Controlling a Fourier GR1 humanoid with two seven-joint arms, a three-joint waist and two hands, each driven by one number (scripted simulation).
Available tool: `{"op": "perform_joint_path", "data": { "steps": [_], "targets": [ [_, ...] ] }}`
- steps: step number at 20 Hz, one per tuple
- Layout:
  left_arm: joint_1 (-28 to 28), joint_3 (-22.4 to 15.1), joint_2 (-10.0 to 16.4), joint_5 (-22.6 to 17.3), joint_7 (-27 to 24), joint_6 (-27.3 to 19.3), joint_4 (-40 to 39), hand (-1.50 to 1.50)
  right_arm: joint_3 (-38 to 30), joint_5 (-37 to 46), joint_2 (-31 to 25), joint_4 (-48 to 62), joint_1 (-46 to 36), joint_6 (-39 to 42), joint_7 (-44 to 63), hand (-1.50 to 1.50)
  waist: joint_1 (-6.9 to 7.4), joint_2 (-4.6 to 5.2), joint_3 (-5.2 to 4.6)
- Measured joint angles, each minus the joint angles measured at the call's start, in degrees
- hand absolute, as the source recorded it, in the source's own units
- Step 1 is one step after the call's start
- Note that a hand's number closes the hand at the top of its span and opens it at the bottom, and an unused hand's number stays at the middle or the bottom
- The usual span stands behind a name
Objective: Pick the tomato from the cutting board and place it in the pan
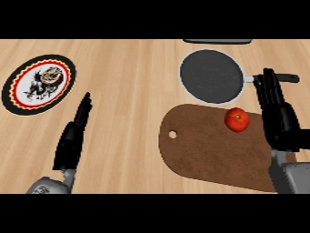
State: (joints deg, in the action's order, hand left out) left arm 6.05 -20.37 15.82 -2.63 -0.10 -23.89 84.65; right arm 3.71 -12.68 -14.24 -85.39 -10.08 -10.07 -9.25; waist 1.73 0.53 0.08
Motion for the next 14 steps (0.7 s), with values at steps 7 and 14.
{"op": "perform_joint_path", "data": {
  "steps": [7,14],
  "targets": [
    [1.5,-2.2,-2.9,-5.4,2.6,6.2,0.5,0.00,14.3,10.0,-9.4,-3.1,-12.4,17.3,-2.4,1.50,3.50,-0.62,-0.83],
    [1.4,-1.4,-4.3,-13.7,6.5,13.1,1.5,0.00,20.5,20.7,-16.5,0.7,-22.2,26.5,-22.3,-1.50,2.71,0.26,-0.20]
  ]
}}
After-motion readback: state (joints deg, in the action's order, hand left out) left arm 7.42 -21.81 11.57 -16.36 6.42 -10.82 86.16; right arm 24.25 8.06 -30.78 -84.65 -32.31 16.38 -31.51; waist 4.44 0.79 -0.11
